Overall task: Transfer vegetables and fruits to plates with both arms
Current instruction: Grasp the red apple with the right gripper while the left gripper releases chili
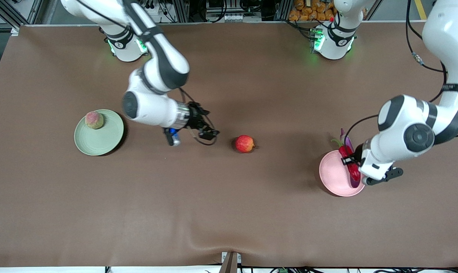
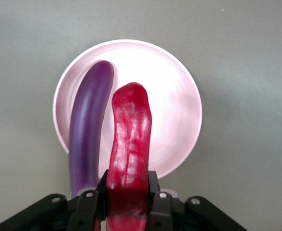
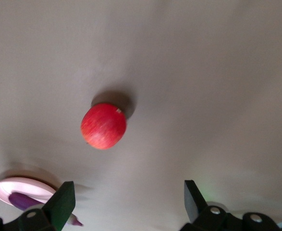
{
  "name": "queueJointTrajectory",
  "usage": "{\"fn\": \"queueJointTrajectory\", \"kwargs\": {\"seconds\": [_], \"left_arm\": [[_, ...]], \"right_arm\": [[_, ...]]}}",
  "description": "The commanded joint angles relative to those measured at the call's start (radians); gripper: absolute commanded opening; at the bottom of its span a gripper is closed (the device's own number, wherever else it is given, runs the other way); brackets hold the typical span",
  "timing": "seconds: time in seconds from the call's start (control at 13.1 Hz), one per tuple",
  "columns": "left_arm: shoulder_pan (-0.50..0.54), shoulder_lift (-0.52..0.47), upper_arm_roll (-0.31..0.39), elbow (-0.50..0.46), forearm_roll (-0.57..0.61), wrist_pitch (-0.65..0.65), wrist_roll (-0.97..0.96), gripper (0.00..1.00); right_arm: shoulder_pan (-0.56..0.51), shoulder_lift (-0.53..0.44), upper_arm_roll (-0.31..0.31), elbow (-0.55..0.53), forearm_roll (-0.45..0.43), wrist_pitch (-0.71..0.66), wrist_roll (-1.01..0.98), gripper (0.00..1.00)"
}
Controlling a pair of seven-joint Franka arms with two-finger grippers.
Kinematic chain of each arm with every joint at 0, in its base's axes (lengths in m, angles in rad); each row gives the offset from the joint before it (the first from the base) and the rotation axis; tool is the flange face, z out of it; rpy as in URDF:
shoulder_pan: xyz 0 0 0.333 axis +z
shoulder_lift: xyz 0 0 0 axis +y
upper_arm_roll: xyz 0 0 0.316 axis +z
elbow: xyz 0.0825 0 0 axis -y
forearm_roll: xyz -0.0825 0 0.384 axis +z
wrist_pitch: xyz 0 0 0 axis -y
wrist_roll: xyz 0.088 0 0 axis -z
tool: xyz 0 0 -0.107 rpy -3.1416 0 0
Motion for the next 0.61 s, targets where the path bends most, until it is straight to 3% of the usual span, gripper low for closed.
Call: {"fn": "queueJointTrajectory", "kwargs": {"seconds": [0.0,0.08,0.15,0.38,0.53], "left_arm": [[-0.026,0.085,-0.001,0.067,0.121,-0.013,-0.001,0.21],[-0.026,0.097,0.001,0.071,0.144,-0.009,-0.001,0.49],[-0.026,0.097,0.003,0.08,0.142,0.001,-0.013,0.99],[-0.017,0.05,-0.016,0.082,0.135,-0.005,-0.009,1.0],[0.011,-0.032,-0.068,0.082,0.131,-0.039,-0.009,1.0]], "right_arm": [[0.033,0.101,-0.016,0.098,-0.001,0.048,0.053,1.0],[0.061,0.12,-0.016,0.093,-0.001,0.123,0.054,1.0],[0.084,0.15,-0.016,0.095,0.0,0.196,0.057,1.0],[0.156,0.228,-0.022,0.093,0.0,0.37,0.102,1.0],[0.172,0.259,-0.022,0.102,0.0,0.393,0.139,1.0]]}}
